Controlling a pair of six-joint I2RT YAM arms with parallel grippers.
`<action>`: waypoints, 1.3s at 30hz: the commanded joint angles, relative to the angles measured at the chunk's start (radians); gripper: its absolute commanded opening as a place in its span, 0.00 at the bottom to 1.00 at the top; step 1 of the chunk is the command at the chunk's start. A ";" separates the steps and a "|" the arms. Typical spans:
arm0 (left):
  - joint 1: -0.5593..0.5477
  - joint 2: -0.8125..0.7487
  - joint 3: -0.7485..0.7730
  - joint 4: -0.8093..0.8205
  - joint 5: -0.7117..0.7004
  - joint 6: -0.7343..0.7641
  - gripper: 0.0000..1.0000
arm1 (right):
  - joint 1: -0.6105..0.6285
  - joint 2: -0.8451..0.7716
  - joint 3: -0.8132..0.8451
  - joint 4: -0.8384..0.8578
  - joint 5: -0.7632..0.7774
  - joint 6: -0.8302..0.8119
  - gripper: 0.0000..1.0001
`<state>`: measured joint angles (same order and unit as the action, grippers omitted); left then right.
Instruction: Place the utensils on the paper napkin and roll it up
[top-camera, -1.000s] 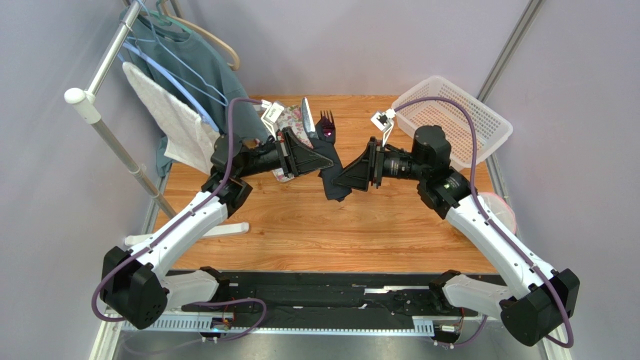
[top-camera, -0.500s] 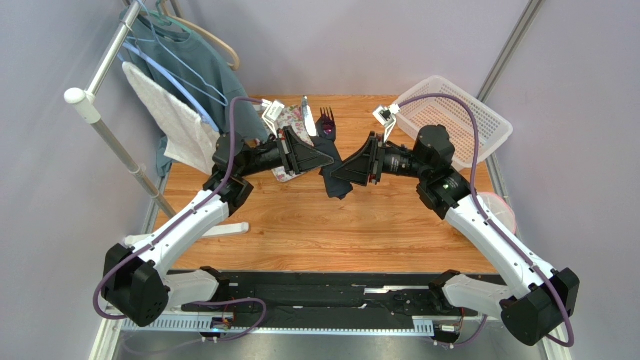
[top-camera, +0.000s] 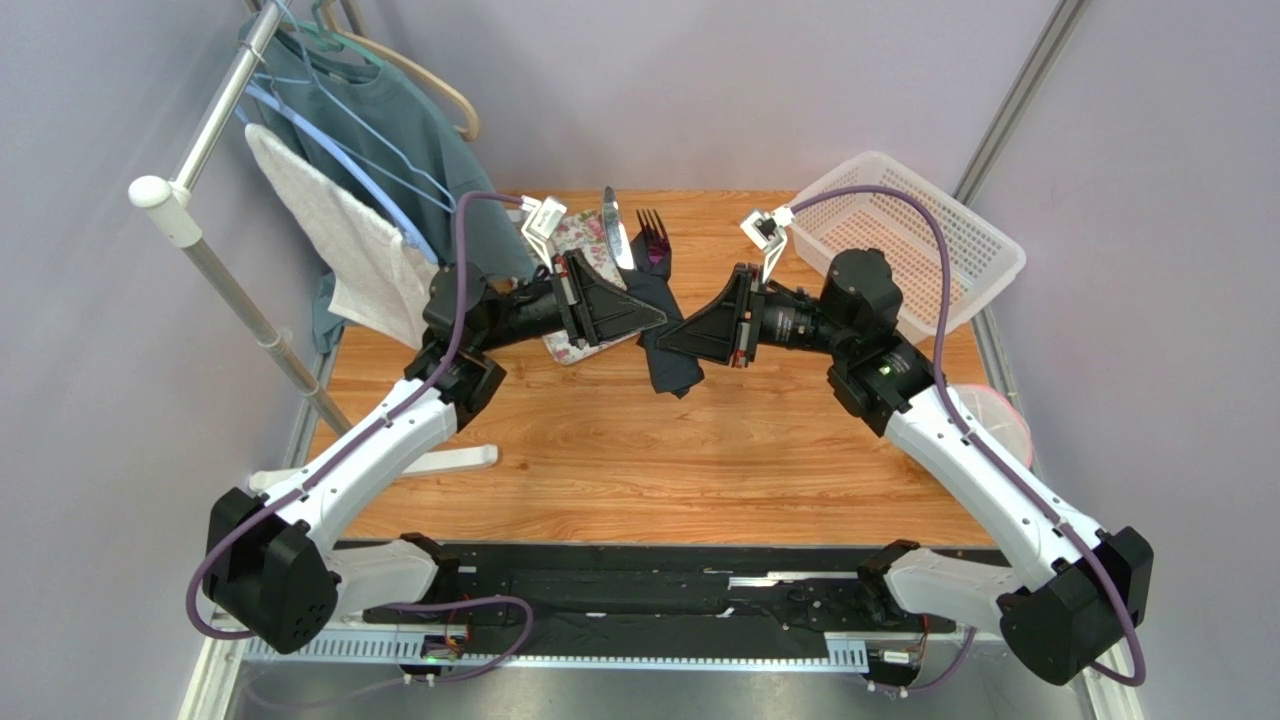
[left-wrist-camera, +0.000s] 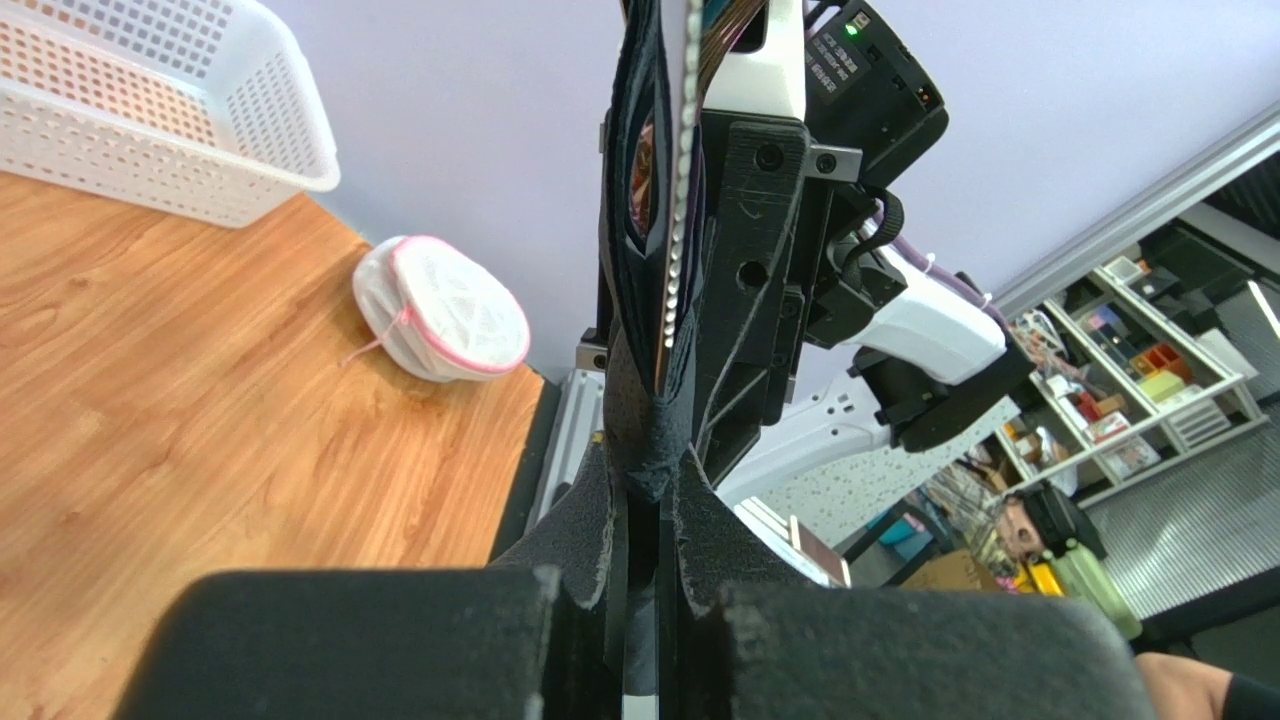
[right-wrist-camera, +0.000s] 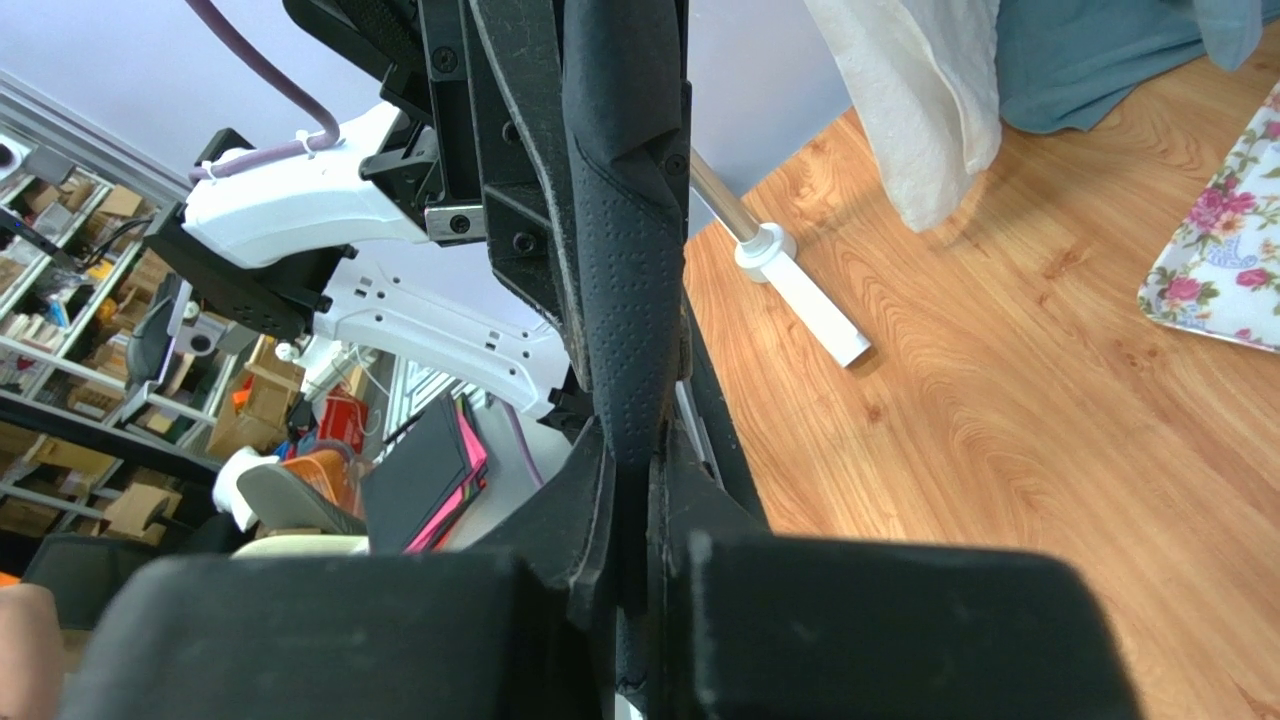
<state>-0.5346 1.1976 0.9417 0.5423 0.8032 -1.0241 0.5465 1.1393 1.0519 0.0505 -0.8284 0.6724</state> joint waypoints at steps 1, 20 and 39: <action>0.001 -0.003 0.034 0.044 -0.018 -0.007 0.00 | 0.010 -0.003 0.037 0.034 0.005 -0.019 0.00; 0.002 -0.024 -0.023 -0.087 0.052 0.143 0.64 | -0.400 0.146 0.296 -0.542 -0.242 -0.508 0.00; -0.027 -0.095 -0.121 -0.176 0.091 0.257 0.73 | -0.944 0.859 0.988 -1.072 -0.009 -1.464 0.00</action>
<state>-0.5579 1.1225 0.8288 0.3595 0.8921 -0.7929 -0.3969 1.9476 1.9400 -0.9485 -0.8963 -0.5880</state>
